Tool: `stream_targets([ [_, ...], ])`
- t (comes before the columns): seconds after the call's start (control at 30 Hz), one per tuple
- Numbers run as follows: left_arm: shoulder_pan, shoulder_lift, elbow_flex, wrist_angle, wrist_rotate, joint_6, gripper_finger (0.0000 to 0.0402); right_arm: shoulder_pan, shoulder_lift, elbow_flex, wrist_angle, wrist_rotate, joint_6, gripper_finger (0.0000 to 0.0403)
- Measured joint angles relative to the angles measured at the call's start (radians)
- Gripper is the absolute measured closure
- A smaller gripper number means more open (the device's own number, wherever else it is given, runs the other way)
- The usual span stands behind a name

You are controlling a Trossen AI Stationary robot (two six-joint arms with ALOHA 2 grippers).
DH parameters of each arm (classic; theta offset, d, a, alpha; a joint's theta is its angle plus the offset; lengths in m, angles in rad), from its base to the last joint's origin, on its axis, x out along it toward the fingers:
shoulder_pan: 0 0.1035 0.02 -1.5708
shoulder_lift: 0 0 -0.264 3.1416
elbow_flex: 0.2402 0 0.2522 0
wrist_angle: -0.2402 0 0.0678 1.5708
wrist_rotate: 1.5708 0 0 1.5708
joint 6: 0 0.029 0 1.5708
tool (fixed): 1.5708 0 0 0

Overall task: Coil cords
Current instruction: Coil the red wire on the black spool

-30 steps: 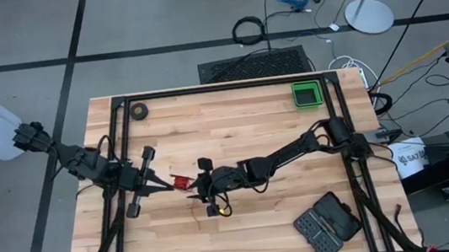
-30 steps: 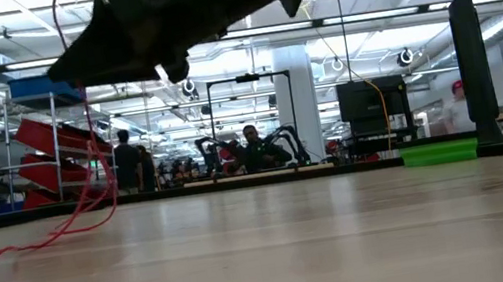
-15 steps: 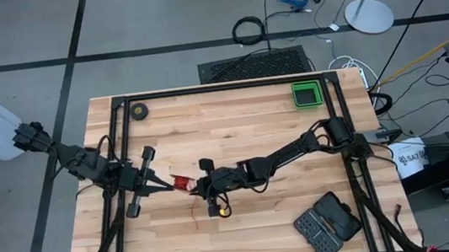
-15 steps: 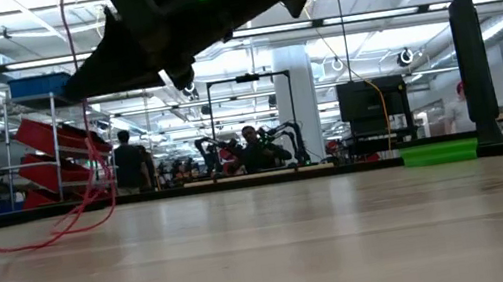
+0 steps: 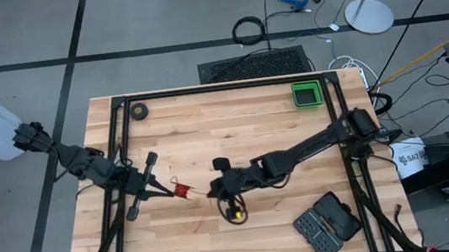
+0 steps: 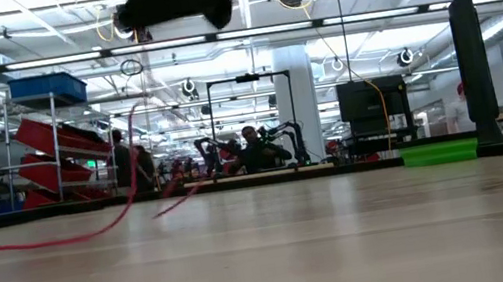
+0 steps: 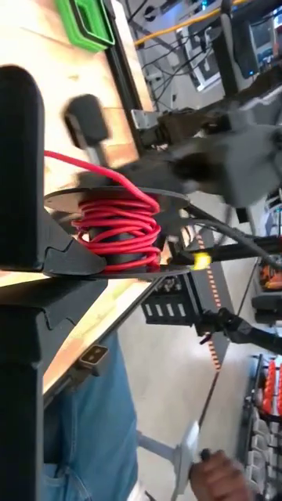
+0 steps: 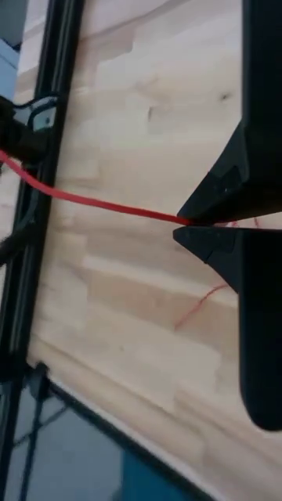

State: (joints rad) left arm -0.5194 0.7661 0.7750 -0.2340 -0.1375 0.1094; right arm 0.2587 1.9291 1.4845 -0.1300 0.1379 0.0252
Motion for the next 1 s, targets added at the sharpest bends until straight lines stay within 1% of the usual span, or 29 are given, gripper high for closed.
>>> stream_targets([
  [0.1,0.0,0.011,0.0,-0.001,-0.001,0.008,0.0395,0.033,-0.043,0.001,-0.068,-0.002,0.023,0.0402],
  [0.23,0.0,0.019,0.0,-0.002,-0.032,0.009,0.0395,0.083,-0.098,0.001,-0.193,-0.004,0.088,0.0403],
  [0.33,0.0,0.02,0.0,-0.005,-0.049,0.008,0.0395,0.122,-0.133,0.0,-0.253,0.011,0.128,0.0403],
  [0.47,0.001,0.02,0.0,-0.02,-0.059,0.008,0.0395,0.166,-0.169,0.0,-0.281,0.065,0.146,0.0403],
  [0.63,0.002,0.02,0.0,-0.019,-0.115,0.008,0.0395,0.201,-0.201,0.001,-0.278,0.105,0.147,0.0403],
  [0.7,0.002,0.02,0.0,-0.015,-0.113,0.009,0.0395,0.208,-0.205,0.001,-0.276,0.133,0.147,0.0403],
  [0.83,0.002,0.021,0.0,0.028,-0.004,0.032,0.0395,0.202,-0.205,0.001,-0.294,0.172,0.147,0.0403],
  [1.0,0.002,0.04,0.0,0.162,0.152,0.072,0.0395,0.153,-0.179,0.001,-0.298,0.18,0.146,0.0403],
])
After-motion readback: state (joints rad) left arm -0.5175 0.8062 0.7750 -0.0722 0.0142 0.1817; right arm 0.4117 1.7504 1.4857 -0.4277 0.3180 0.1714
